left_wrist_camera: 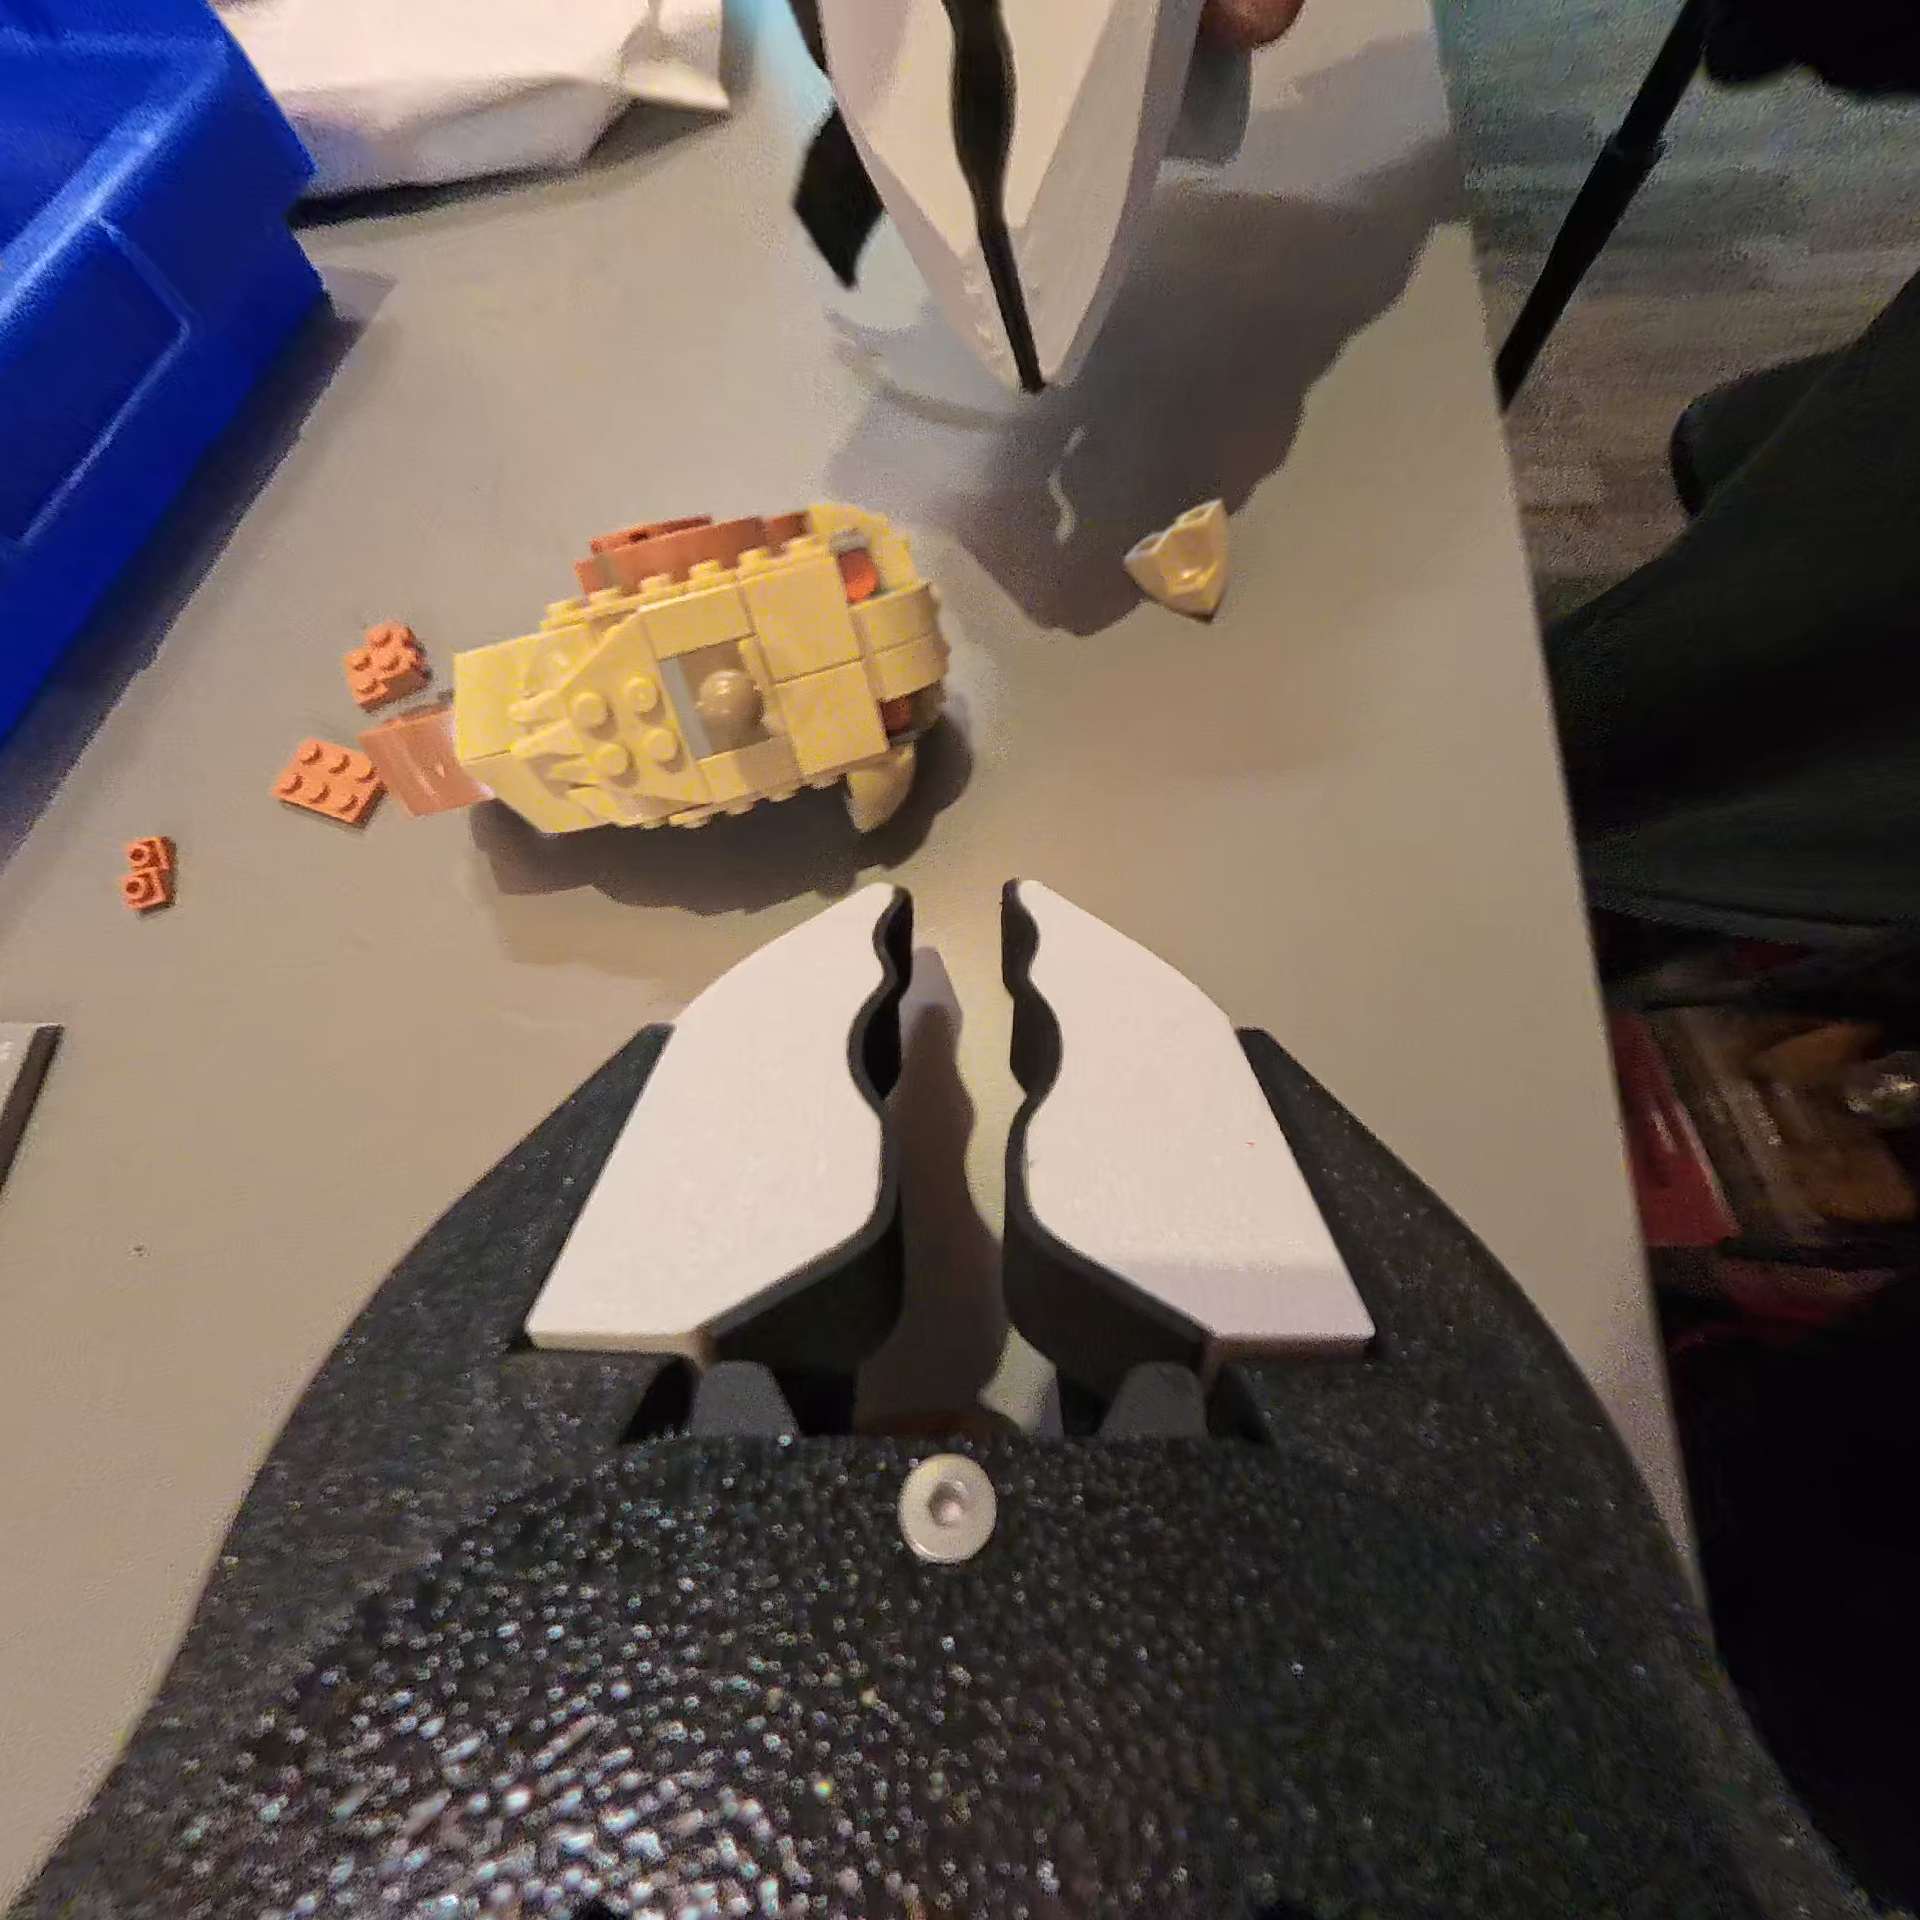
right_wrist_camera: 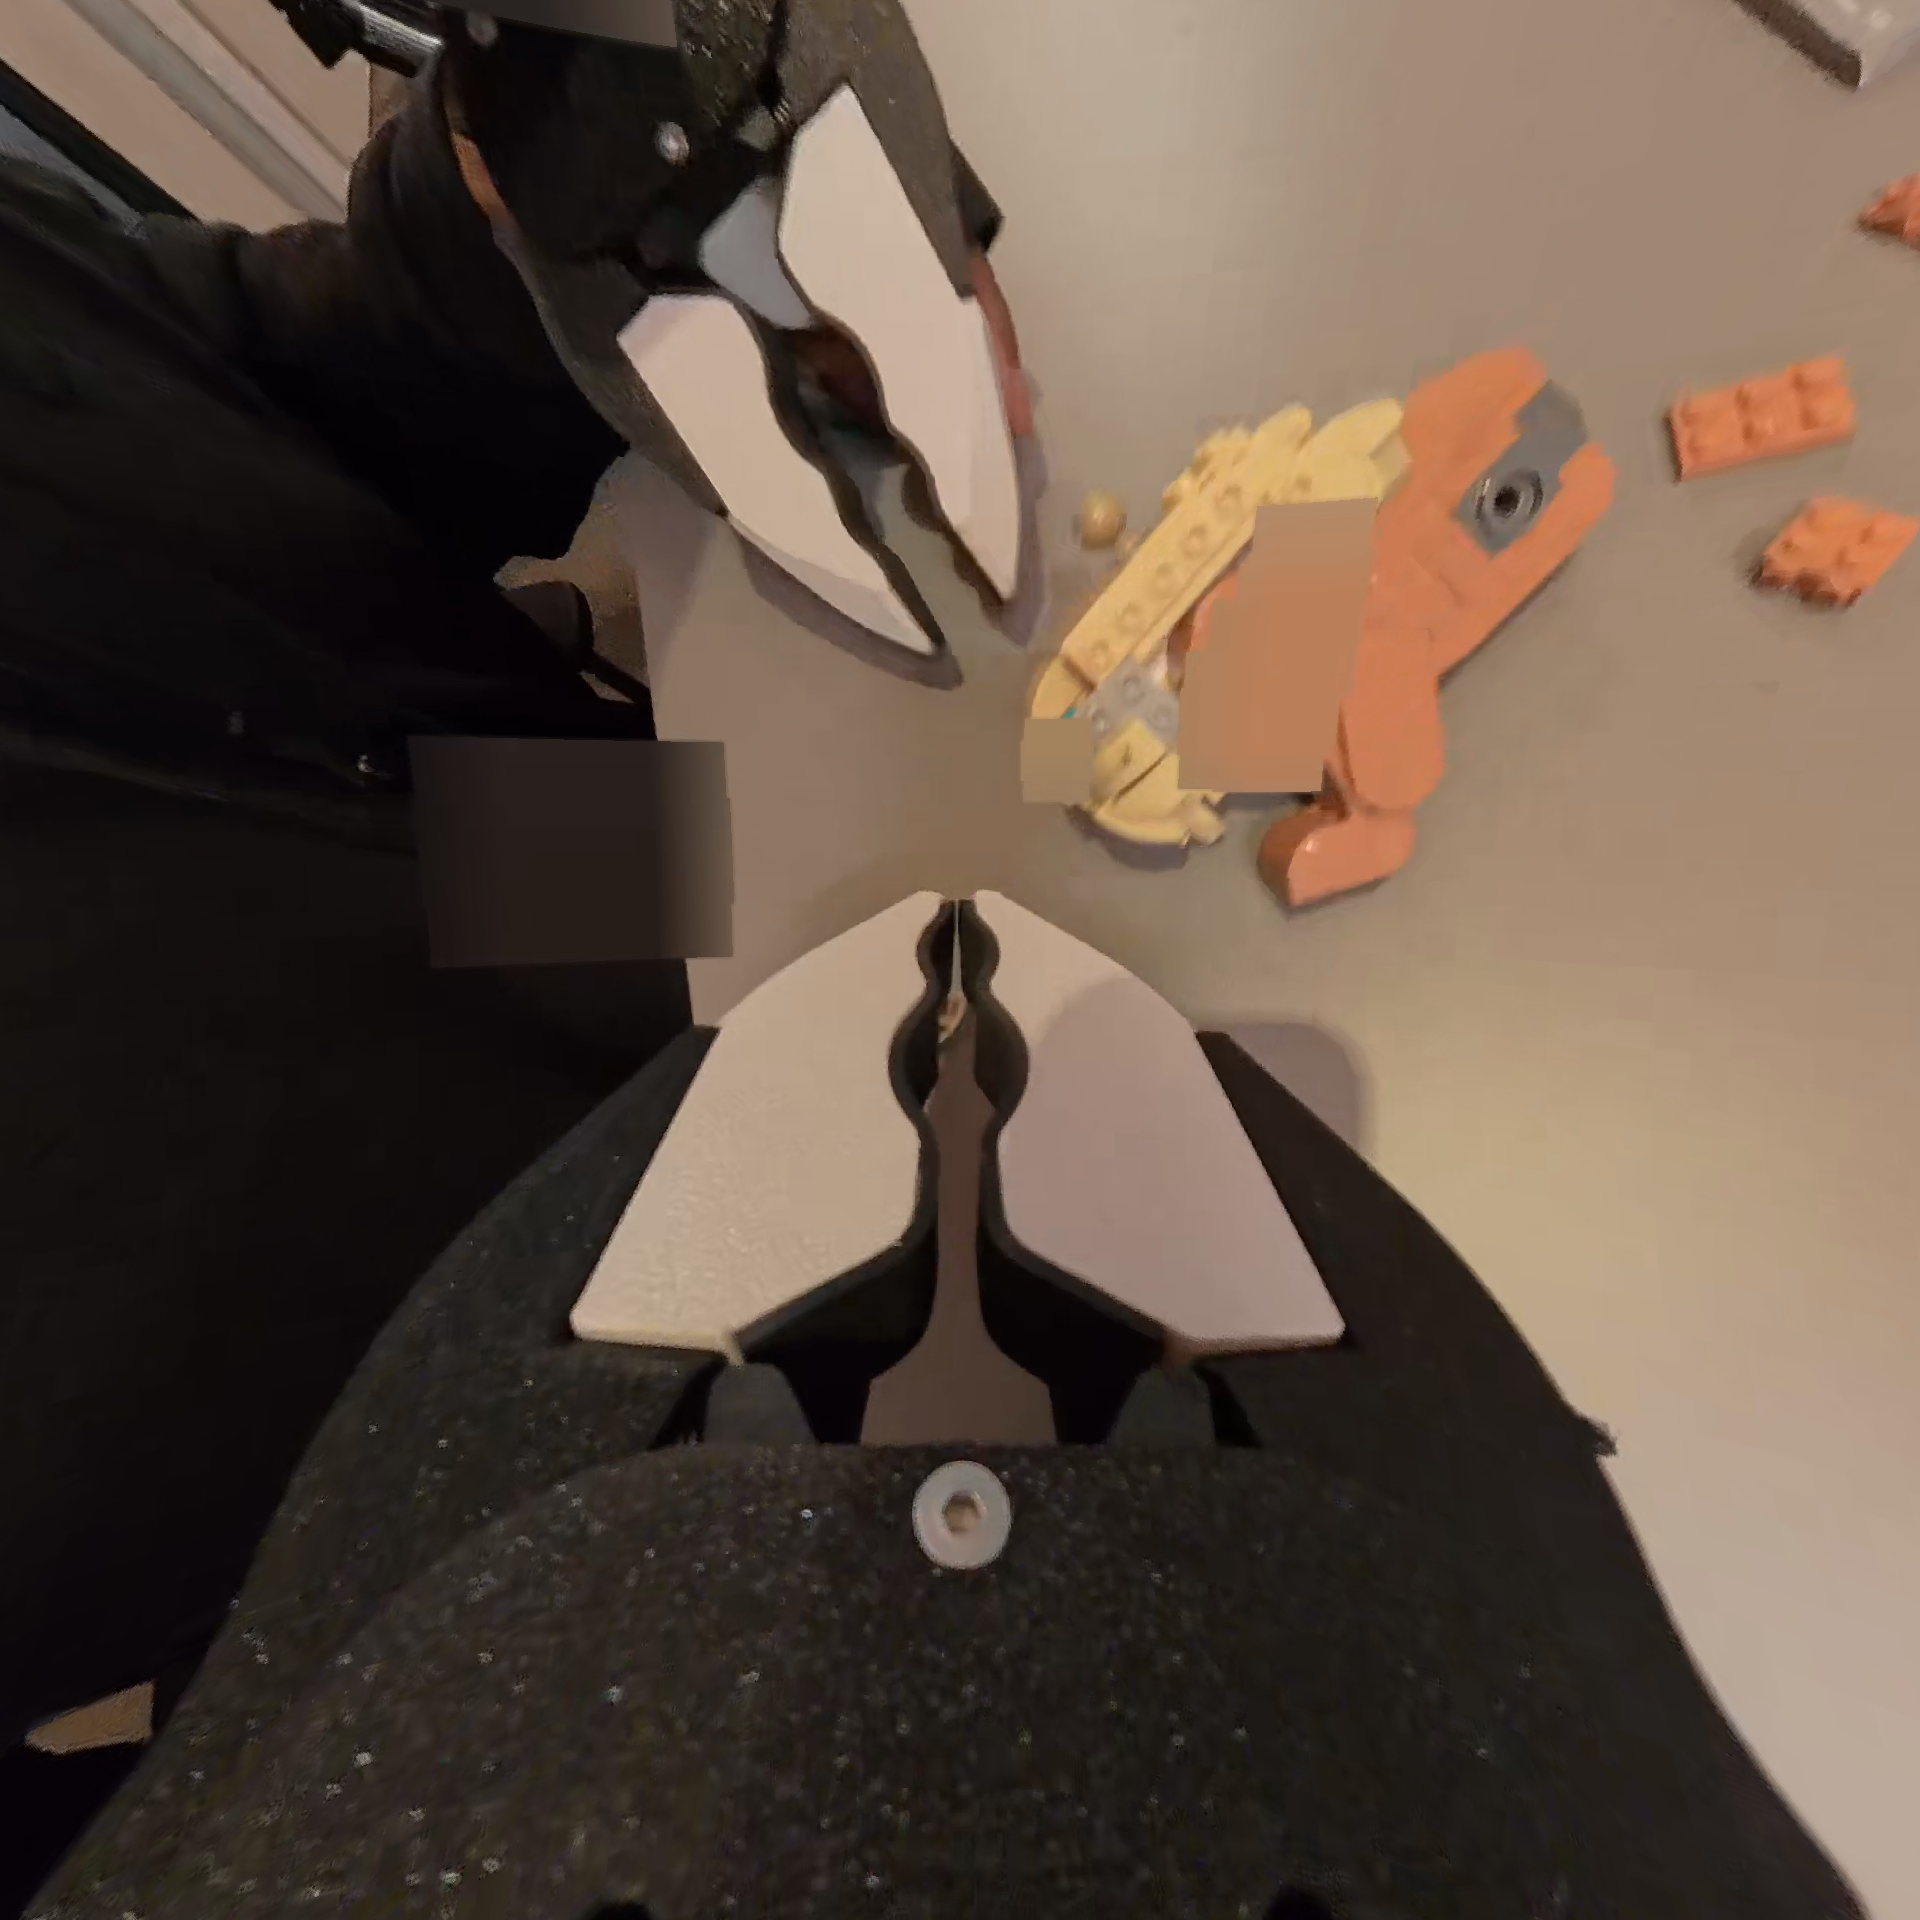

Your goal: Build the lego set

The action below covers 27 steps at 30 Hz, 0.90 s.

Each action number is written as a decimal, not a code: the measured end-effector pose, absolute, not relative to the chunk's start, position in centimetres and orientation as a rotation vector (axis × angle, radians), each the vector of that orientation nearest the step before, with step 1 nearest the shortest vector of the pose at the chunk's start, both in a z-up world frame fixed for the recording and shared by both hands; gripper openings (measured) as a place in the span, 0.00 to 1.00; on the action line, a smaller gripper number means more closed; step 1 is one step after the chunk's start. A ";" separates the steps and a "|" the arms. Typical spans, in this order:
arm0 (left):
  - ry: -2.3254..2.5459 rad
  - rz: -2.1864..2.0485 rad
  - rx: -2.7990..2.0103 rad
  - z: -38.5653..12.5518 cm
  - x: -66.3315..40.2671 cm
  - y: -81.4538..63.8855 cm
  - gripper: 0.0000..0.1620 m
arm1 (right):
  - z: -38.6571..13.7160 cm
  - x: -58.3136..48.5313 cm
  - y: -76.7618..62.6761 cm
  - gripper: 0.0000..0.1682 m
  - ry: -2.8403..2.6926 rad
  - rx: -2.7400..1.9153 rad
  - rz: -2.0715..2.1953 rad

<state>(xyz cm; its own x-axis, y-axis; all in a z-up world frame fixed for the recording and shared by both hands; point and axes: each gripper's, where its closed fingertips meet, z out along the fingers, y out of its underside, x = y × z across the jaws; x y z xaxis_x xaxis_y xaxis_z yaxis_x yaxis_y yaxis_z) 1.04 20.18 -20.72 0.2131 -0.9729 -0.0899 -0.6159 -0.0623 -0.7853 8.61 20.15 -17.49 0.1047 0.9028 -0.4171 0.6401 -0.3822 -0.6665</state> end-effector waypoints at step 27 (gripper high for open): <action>1.556 -0.569 -1.817 -21.9 9.6 16.6 0.11 | -21.8 10.1 16.3 0.00 -1.419 -2.154 0.980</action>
<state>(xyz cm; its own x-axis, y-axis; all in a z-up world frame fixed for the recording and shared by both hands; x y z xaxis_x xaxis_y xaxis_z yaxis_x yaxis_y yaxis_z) 9.57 16.58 -21.91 0.1940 -0.9764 -0.0952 -0.6841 -0.0651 -0.7265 10.14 16.29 -21.81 0.2468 0.9065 -0.3426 0.6416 -0.4178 -0.6433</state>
